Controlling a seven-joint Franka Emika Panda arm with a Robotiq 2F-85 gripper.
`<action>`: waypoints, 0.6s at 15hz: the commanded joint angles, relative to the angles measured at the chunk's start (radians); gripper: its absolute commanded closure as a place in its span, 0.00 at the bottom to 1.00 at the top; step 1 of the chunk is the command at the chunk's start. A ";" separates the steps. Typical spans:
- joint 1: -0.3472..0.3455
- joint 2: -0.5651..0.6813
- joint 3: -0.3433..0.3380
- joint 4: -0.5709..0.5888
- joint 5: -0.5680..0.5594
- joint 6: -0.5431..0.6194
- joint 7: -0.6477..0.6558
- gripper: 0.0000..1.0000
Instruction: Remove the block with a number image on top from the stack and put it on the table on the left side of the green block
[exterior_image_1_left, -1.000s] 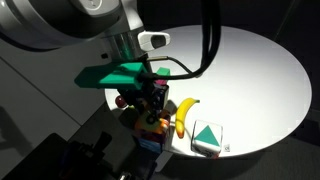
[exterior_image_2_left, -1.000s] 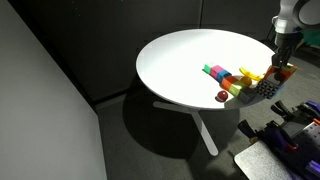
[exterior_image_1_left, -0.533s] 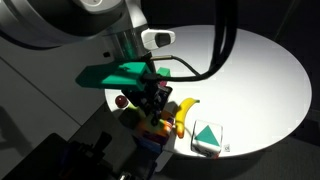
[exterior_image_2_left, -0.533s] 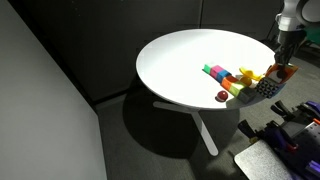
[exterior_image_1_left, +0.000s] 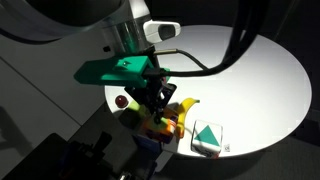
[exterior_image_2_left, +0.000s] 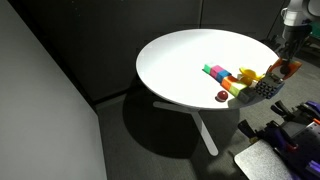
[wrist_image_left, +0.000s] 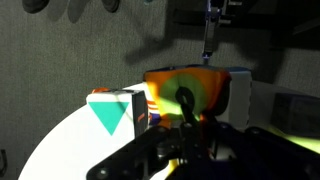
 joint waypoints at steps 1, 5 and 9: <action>-0.011 -0.052 -0.003 0.001 -0.002 -0.018 -0.002 0.95; -0.009 -0.064 -0.001 0.032 0.018 -0.032 -0.002 0.96; -0.001 -0.042 0.008 0.096 0.027 -0.057 0.010 0.96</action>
